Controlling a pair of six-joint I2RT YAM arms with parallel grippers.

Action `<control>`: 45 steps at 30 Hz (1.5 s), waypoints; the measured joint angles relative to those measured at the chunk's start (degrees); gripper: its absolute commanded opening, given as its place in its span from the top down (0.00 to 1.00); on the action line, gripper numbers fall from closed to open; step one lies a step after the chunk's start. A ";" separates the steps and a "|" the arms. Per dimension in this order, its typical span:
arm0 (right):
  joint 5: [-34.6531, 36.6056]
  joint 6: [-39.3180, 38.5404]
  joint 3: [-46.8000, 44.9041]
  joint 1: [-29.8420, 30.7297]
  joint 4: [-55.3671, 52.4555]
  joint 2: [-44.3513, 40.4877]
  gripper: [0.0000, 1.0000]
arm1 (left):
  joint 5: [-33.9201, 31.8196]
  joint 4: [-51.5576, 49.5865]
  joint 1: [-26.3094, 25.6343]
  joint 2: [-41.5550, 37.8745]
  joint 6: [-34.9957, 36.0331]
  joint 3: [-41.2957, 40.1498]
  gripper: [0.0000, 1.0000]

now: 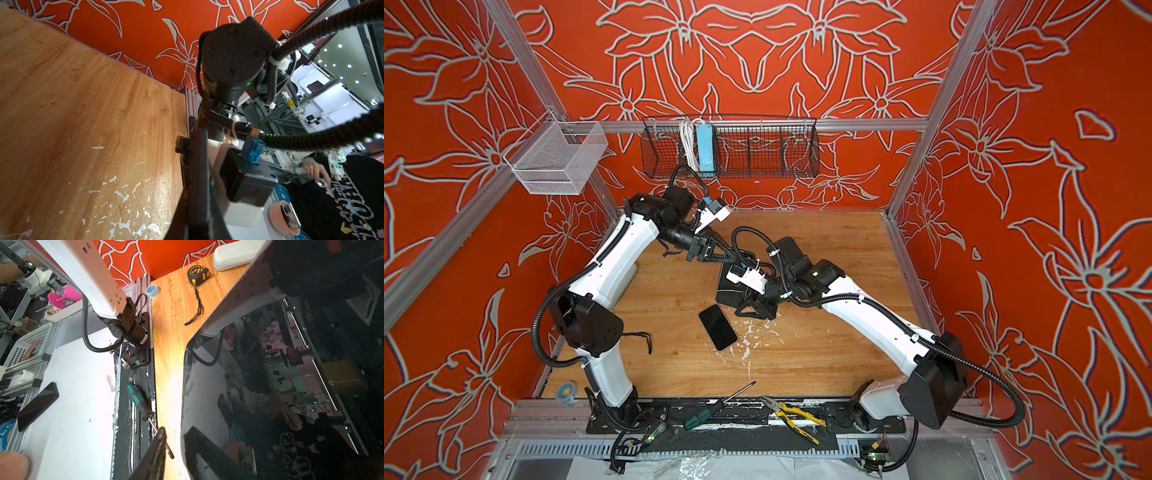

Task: Take the phone out of the phone case
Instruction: Remove the phone case from the phone.

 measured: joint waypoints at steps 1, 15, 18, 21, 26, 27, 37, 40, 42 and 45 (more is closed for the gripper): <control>0.02 -0.07 0.00 0.00 -0.09 0.00 0.69 | 0.04 0.02 0.00 0.00 0.00 0.00 1.00; 2.29 0.66 0.00 1.01 0.09 -0.24 0.87 | 0.42 -0.04 0.04 -0.02 -0.83 0.00 1.00; 4.70 1.49 0.00 2.10 0.44 -0.50 0.87 | 0.42 -0.09 0.04 -0.04 -0.48 0.00 1.00; 7.32 2.25 -0.02 3.30 1.09 -0.57 0.87 | 0.42 -0.04 0.04 -0.13 -0.04 0.00 1.00; 10.99 3.06 -0.02 5.27 2.25 -0.55 0.87 | 0.59 0.24 0.04 -0.35 0.07 0.00 1.00; 11.58 2.75 -0.09 5.77 2.27 -0.55 0.87 | 0.61 0.52 0.04 -0.35 -0.55 0.02 1.00; 14.99 1.57 -1.16 8.63 5.29 -0.52 0.88 | 1.66 1.03 0.37 -0.31 -3.52 0.02 1.00; 15.28 1.60 -1.44 8.63 6.08 -0.52 0.87 | 1.90 1.44 0.42 -0.31 -3.65 0.02 1.00; 15.21 1.64 -1.53 8.63 6.34 -0.52 0.84 | 1.95 1.70 0.42 -0.31 -3.69 0.02 1.00; 13.49 2.08 -1.55 8.33 6.38 -0.55 0.77 | 2.29 2.14 0.44 -0.31 -3.85 0.02 1.00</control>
